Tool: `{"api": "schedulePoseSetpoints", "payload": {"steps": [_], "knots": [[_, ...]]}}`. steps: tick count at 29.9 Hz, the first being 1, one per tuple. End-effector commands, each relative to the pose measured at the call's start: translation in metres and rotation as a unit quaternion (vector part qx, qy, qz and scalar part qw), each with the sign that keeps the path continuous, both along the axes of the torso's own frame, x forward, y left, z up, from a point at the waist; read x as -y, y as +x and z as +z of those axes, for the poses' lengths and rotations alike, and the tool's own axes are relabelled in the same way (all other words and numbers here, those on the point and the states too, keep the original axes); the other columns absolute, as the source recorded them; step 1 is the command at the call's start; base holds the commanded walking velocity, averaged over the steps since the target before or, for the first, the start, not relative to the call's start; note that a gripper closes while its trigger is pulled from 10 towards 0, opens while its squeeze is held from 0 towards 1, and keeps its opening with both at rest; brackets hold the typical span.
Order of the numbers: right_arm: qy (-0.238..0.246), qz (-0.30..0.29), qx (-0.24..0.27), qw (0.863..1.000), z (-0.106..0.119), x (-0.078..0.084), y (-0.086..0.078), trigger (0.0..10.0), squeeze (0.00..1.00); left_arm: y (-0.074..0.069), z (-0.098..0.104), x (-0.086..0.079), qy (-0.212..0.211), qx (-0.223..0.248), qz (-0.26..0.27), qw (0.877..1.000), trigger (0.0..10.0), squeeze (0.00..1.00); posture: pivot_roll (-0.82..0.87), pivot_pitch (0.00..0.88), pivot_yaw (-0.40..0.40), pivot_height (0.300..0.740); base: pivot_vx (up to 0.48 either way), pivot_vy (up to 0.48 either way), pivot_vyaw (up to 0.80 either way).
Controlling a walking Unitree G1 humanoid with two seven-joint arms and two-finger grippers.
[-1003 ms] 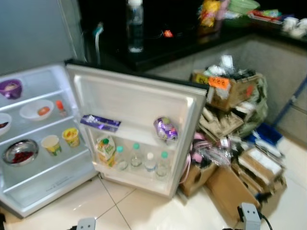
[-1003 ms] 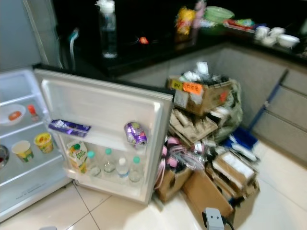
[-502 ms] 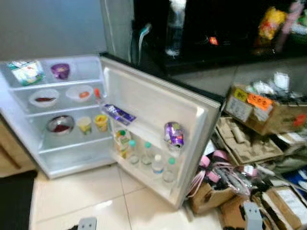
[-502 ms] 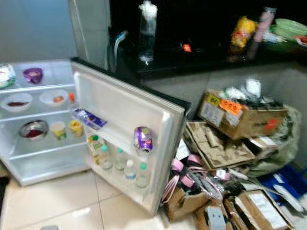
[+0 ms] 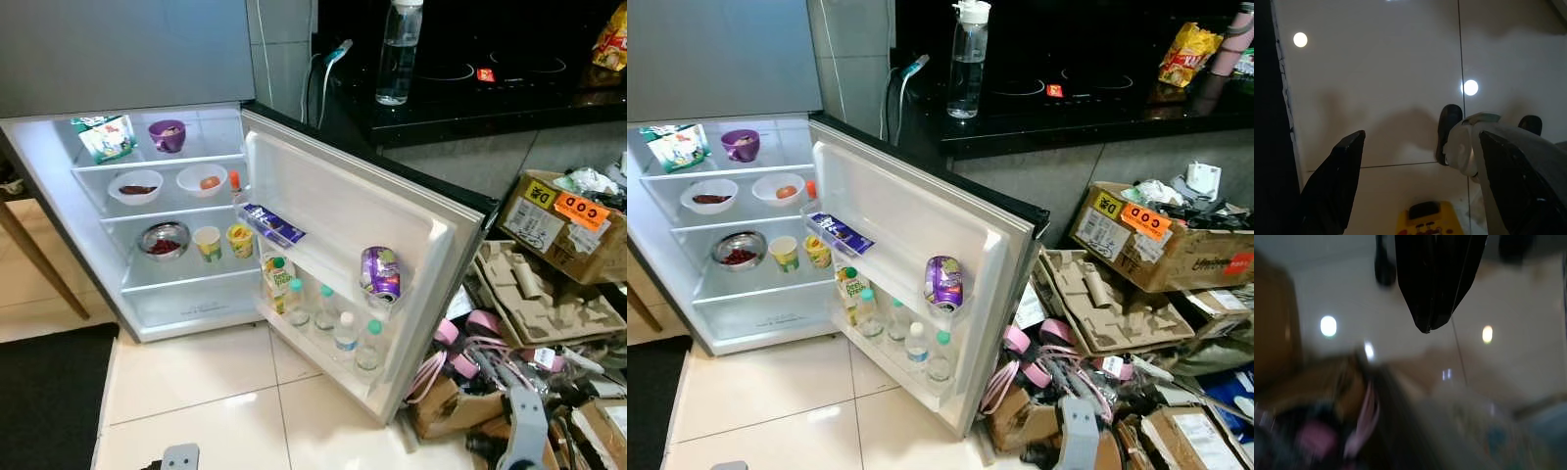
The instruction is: Restocking fridge
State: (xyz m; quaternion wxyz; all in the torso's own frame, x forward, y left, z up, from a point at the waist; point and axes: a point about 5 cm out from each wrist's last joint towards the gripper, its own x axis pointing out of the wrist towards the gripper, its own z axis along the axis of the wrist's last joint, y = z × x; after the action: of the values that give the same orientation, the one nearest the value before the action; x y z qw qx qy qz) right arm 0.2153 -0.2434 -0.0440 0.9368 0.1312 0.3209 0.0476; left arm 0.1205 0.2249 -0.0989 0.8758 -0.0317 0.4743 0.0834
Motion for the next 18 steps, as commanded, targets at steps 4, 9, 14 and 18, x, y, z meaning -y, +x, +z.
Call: {"api": "schedulePoseSetpoints", "payload": {"steps": [4,9,14,18], "knots": [[0.017,-0.047,0.171,0.984,0.071,0.019,0.074,10.0,0.00,-0.006,-0.001,-0.004,0.005,-0.011,0.001,1.000,10.0,0.00,-0.10,0.000,-0.023,0.740,0.000,0.000,0.00],[0.013,-0.043,0.244,0.969,0.111,0.017,0.106,10.0,0.00,-0.007,-0.001,-0.004,0.005,-0.012,0.000,1.000,10.0,0.00,-0.09,0.000,-0.024,0.740,0.000,0.000,0.00],[0.005,-0.041,0.284,0.958,0.136,0.014,0.124,10.0,0.00,-0.009,-0.002,-0.004,0.005,-0.012,-0.001,1.000,10.0,0.00,-0.08,0.000,-0.024,0.740,0.000,0.000,0.00],[0.009,-0.026,0.313,0.949,0.154,0.008,0.136,10.0,0.00,-0.010,-0.001,-0.006,0.006,-0.011,-0.001,1.000,10.0,0.00,-0.07,0.000,-0.027,0.740,0.000,0.000,0.00]]}}
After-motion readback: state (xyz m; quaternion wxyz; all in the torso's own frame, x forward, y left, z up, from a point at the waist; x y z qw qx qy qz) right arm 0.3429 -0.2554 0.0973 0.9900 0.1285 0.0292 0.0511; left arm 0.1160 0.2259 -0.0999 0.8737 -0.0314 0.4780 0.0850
